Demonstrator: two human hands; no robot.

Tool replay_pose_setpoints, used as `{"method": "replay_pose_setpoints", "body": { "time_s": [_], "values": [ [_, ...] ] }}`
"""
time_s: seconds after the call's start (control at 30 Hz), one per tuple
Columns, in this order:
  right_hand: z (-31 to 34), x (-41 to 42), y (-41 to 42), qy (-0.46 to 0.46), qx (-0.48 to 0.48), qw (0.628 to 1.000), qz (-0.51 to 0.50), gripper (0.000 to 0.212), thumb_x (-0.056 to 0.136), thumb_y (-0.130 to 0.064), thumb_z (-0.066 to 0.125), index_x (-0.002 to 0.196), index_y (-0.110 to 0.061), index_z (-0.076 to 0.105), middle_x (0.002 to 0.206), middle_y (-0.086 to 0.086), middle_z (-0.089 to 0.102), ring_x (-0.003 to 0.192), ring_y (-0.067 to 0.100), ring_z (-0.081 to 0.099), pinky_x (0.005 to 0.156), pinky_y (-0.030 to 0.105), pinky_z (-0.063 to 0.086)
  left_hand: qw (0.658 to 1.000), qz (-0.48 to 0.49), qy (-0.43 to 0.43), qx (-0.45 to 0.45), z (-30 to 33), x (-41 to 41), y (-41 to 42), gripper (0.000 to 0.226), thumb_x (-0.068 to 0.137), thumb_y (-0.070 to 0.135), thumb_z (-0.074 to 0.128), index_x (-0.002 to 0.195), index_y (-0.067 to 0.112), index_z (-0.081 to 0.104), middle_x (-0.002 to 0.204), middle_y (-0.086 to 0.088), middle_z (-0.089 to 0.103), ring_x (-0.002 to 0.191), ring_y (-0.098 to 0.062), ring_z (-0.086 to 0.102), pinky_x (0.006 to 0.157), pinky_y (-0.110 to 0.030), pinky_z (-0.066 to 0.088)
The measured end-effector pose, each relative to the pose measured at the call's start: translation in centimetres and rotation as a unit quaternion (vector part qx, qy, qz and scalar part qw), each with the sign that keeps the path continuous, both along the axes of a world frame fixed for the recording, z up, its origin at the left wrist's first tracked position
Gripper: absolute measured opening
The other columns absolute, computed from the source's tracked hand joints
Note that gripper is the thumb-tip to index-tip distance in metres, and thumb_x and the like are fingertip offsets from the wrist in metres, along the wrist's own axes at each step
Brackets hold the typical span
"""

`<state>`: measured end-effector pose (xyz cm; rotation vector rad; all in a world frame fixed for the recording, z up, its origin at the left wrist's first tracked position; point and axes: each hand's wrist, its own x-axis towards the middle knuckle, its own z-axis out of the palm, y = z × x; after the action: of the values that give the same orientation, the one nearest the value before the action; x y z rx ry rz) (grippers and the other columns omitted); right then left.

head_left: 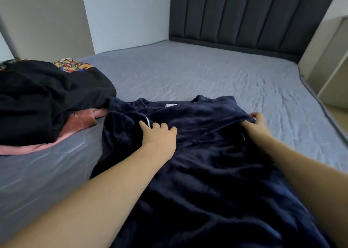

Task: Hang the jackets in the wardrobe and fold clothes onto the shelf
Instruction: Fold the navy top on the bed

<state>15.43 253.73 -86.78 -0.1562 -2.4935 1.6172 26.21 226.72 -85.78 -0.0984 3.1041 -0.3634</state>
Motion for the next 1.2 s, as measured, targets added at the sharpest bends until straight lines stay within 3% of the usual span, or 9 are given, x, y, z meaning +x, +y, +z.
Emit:
{"method": "replay_pose_setpoints", "body": {
  "time_s": [0.13,0.27,0.43,0.53,0.67,0.83,0.97,1.07,1.2],
  "values": [
    [3.2,-2.0,3.4,0.135,0.245,0.959,-0.050,0.021,0.079,-0.004,0.050,0.095,-0.017,0.046,0.103,0.011,0.046,0.081,0.033,0.052,0.068,0.035,0.040,0.999,-0.006,0.046,-0.022,1.0,-0.8,0.2,0.066,0.092,0.014,0.048,0.152,0.023,0.021,0.144,-0.010,0.039,0.129,-0.037,0.039,0.108,-0.069,0.022],
    [3.5,-2.7,4.3,0.166,0.615,0.771,0.009,0.032,0.085,-0.007,0.053,0.116,-0.013,0.046,0.114,0.016,0.043,0.099,0.038,0.049,0.065,0.041,0.044,0.996,-0.009,0.044,-0.079,0.6,-0.4,1.7,0.073,0.092,0.016,0.050,0.155,0.018,0.013,0.145,-0.012,0.039,0.130,-0.039,0.039,0.107,-0.071,0.021],
    [0.9,-2.4,2.3,-0.104,0.291,0.950,0.040,0.034,0.092,-0.015,0.050,0.125,-0.006,0.052,0.112,0.019,0.061,0.098,0.033,0.060,0.080,0.038,0.050,0.986,-0.007,0.133,-0.096,0.5,0.3,0.3,0.064,0.095,0.017,0.039,0.154,0.017,0.015,0.146,-0.011,0.040,0.128,-0.037,0.041,0.111,-0.069,0.018],
    [0.4,-2.0,2.8,-0.018,0.332,0.942,0.050,0.028,0.083,-0.012,0.055,0.111,-0.010,0.050,0.113,0.019,0.054,0.097,0.037,0.058,0.078,0.040,0.045,0.990,-0.011,0.104,-0.098,0.2,1.0,-0.9,0.077,0.094,0.018,0.048,0.155,0.021,0.002,0.156,-0.015,0.022,0.138,-0.041,0.028,0.111,-0.067,0.018],
    [-0.9,-1.6,3.8,0.122,0.592,0.796,-0.022,0.022,0.086,-0.011,0.053,0.108,-0.016,0.053,0.114,0.013,0.046,0.101,0.037,0.054,0.077,0.044,0.042,0.977,-0.086,0.081,-0.179,0.1,1.5,-0.8,0.085,0.093,0.021,0.054,0.155,0.020,-0.004,0.158,-0.019,0.014,0.142,-0.044,0.019,0.110,-0.070,0.014],
    [1.5,-1.2,1.3,-0.068,0.732,0.677,0.027,0.031,0.088,-0.009,0.050,0.114,-0.020,0.062,0.113,0.001,0.059,0.100,0.027,0.062,0.079,0.037,0.052,0.995,-0.007,-0.045,-0.088,0.3,2.9,-2.2,0.103,0.088,0.016,0.060,0.151,0.037,-0.019,0.162,-0.011,0.007,0.148,-0.039,0.006,0.109,-0.067,0.022],
    [5.0,-0.2,-1.1,-0.212,0.798,0.544,0.152,0.024,0.077,-0.019,0.049,0.098,-0.019,0.060,0.101,-0.002,0.060,0.101,0.026,0.061,0.093,0.038,0.048,0.971,0.041,-0.189,0.138,1.5,2.4,-3.3,0.105,0.072,0.027,0.053,0.147,0.050,-0.016,0.162,0.009,-0.021,0.147,-0.022,-0.026,0.108,-0.069,-0.012],
    [8.4,-1.7,-3.9,-0.185,0.776,0.584,0.150,0.044,0.077,-0.035,0.040,0.116,-0.021,0.055,0.120,0.006,0.058,0.118,0.031,0.053,0.109,0.052,0.030,0.962,0.042,-0.094,0.254,2.3,-0.4,-3.8,0.083,0.074,0.057,0.036,0.148,0.053,0.000,0.162,0.014,-0.016,0.146,-0.017,-0.026,0.103,-0.066,-0.024],
    [6.1,-3.0,-7.5,0.060,0.606,0.776,0.162,0.055,0.094,-0.053,0.026,0.143,-0.030,0.032,0.155,0.006,0.027,0.142,0.029,0.023,0.112,0.066,0.004,0.961,0.109,-0.021,0.252,-1.2,-2.7,-5.1,0.068,0.085,0.076,0.009,0.148,0.054,-0.002,0.163,0.011,-0.013,0.146,-0.019,-0.026,0.099,-0.067,-0.028]
  ]
}}
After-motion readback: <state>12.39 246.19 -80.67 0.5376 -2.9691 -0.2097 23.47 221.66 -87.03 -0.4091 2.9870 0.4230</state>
